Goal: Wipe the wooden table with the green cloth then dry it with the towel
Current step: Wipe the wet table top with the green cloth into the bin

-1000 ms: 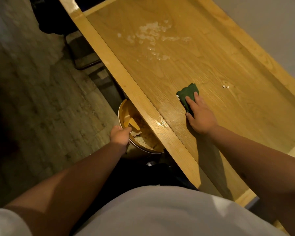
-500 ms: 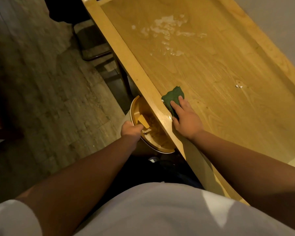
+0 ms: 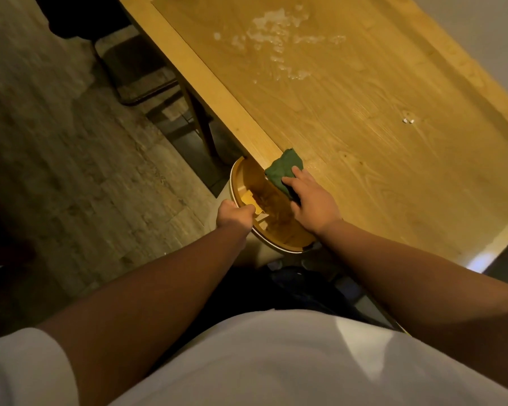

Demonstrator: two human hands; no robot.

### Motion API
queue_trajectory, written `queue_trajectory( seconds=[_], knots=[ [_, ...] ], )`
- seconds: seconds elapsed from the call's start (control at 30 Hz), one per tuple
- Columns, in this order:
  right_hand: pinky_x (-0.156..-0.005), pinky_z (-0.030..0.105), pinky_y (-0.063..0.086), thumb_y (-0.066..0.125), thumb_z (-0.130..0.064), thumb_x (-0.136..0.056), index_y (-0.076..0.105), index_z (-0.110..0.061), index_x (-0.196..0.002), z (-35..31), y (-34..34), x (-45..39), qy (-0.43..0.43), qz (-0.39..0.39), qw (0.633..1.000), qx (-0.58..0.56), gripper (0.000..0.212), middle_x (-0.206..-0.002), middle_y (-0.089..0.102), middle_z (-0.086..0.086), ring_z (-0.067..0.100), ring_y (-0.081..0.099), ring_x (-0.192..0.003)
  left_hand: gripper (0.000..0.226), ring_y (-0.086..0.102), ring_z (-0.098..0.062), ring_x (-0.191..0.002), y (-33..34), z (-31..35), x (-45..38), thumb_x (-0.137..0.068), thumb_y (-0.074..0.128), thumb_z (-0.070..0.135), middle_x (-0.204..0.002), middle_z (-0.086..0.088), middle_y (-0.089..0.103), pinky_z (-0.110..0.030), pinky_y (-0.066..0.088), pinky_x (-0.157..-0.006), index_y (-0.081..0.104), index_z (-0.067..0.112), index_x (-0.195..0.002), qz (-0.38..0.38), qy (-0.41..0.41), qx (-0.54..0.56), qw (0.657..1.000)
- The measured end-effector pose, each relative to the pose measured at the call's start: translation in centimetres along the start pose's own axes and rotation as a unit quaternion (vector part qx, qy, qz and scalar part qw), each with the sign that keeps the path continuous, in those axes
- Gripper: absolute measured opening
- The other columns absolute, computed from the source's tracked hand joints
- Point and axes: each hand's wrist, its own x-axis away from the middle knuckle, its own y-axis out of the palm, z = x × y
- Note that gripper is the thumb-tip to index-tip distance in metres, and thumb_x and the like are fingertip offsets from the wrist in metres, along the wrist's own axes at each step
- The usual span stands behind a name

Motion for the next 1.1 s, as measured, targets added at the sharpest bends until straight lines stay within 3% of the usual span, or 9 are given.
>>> queue_trajectory(
  seconds=[0.23,0.4,0.67,0.8,0.9,1.0,1.1],
  knots=[
    [-0.117,0.040,0.026,0.057,0.001,-0.088,0.046,-0.016,-0.144,-0.6,0.2,1.2,-0.072,-0.040,0.997,0.003,0.059,-0.160,0.027,0.010,0.030,0.022,-0.148,0.030,0.067,-0.046,-0.096,0.0,-0.6,-0.3,-0.081,0.073,0.018,-0.106,-0.026,0.065,-0.057,0.057,-0.081,0.055,0.010,-0.103,0.001,0.002,0.004,1.000],
    [-0.116,0.038,0.025,0.057,-0.001,-0.090,0.048,-0.016,-0.143,0.3,0.0,1.5,-0.107,-0.068,0.992,-0.003,0.056,-0.158,0.030,0.010,0.029,0.024,-0.147,0.028,0.067,-0.037,-0.091,0.7,-1.2,0.9,-0.081,0.073,0.020,-0.100,-0.018,0.065,-0.053,0.059,-0.082,0.057,0.011,-0.102,0.038,0.005,0.015,0.999],
    [-0.111,0.030,0.030,0.061,0.003,-0.084,0.051,-0.017,-0.141,1.6,-1.2,1.1,-0.111,-0.065,0.990,-0.050,0.061,-0.155,0.038,0.008,0.026,0.035,-0.142,0.026,0.066,-0.039,-0.095,2.2,-2.0,1.8,-0.084,0.070,0.012,-0.103,-0.026,0.065,-0.047,0.055,-0.083,0.059,0.000,-0.105,0.087,0.020,0.048,0.995],
    [-0.108,0.006,0.016,0.060,0.010,-0.078,0.056,-0.014,-0.137,3.2,-4.1,0.8,-0.013,0.001,0.987,-0.160,0.064,-0.147,0.048,0.011,0.023,0.043,-0.137,0.022,0.065,-0.039,-0.095,2.8,-2.4,2.5,-0.084,0.073,0.013,-0.100,-0.024,0.065,-0.048,0.055,-0.084,0.059,0.004,-0.099,0.095,0.022,0.056,0.994],
    [-0.112,0.012,0.021,0.060,0.009,-0.078,0.056,-0.013,-0.136,5.5,-7.5,0.4,0.046,0.075,0.976,-0.198,0.062,-0.145,0.050,0.009,0.020,0.043,-0.136,0.021,0.063,-0.037,-0.093,3.5,-2.1,2.4,-0.086,0.072,0.017,-0.096,-0.019,0.063,-0.043,0.054,-0.082,0.058,0.007,-0.097,0.102,0.018,0.020,0.994],
    [-0.105,0.004,0.021,0.059,0.007,-0.079,0.056,-0.013,-0.137,9.1,-11.5,-0.4,0.083,0.163,0.962,-0.201,0.061,-0.143,0.052,0.007,0.015,0.045,-0.132,0.023,0.062,-0.035,-0.091,4.3,-1.8,2.1,-0.086,0.072,0.020,-0.099,-0.019,0.064,-0.039,0.050,-0.076,0.057,0.008,-0.098,0.111,0.009,-0.018,0.994],
    [-0.113,0.018,0.024,0.056,0.000,-0.080,0.054,-0.014,-0.138,14.4,-15.8,-2.3,0.141,0.268,0.940,-0.157,0.060,-0.147,0.049,0.009,0.021,0.042,-0.137,0.024,0.062,-0.035,-0.089,5.0,-2.0,2.3,-0.086,0.073,0.023,-0.096,-0.017,0.064,-0.037,0.050,-0.072,0.057,0.009,-0.097,0.118,0.003,-0.026,0.993]
  ],
)
